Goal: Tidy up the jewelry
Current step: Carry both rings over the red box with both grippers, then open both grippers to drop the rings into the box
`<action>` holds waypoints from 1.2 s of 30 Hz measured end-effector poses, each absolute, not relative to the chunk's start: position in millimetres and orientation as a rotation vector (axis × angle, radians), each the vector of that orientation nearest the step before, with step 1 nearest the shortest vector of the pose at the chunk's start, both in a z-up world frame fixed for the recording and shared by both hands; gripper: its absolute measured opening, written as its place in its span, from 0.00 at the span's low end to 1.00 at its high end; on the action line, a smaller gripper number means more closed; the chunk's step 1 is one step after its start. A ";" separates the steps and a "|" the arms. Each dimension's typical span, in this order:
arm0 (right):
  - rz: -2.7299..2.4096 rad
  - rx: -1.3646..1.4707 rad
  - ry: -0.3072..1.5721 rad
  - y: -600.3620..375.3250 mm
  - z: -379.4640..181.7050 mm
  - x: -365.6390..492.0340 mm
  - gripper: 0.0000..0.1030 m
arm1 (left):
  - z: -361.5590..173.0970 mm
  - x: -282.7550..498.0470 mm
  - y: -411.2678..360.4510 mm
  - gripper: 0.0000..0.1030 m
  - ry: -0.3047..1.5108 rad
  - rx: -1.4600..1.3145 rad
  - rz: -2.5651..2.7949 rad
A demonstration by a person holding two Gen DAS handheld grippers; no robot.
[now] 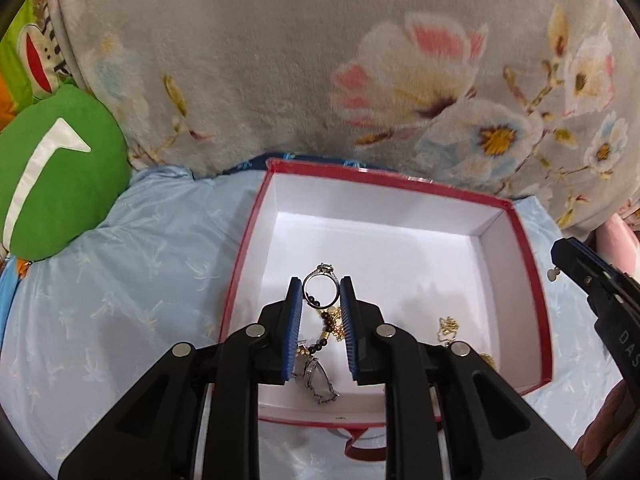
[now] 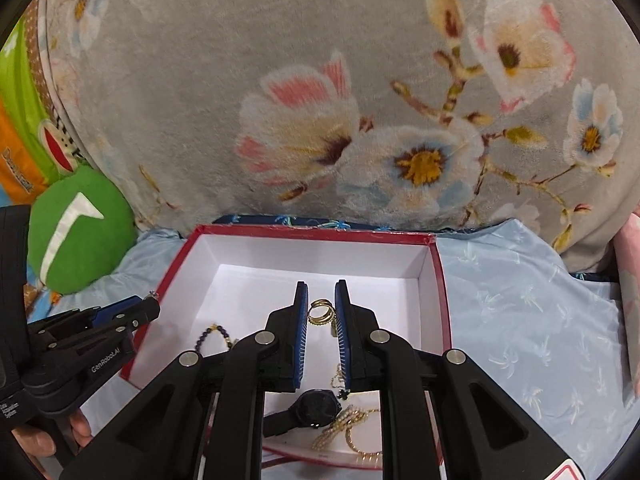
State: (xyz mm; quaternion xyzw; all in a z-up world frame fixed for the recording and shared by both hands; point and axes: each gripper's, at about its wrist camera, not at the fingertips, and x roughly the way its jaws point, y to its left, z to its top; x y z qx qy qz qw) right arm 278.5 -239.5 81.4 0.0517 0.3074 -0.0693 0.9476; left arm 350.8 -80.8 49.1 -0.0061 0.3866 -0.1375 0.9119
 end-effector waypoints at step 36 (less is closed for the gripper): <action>-0.147 0.115 0.601 -226.6 82.6 249.1 0.49 | 55.1 323.8 -80.6 0.67 0.772 -0.010 -0.241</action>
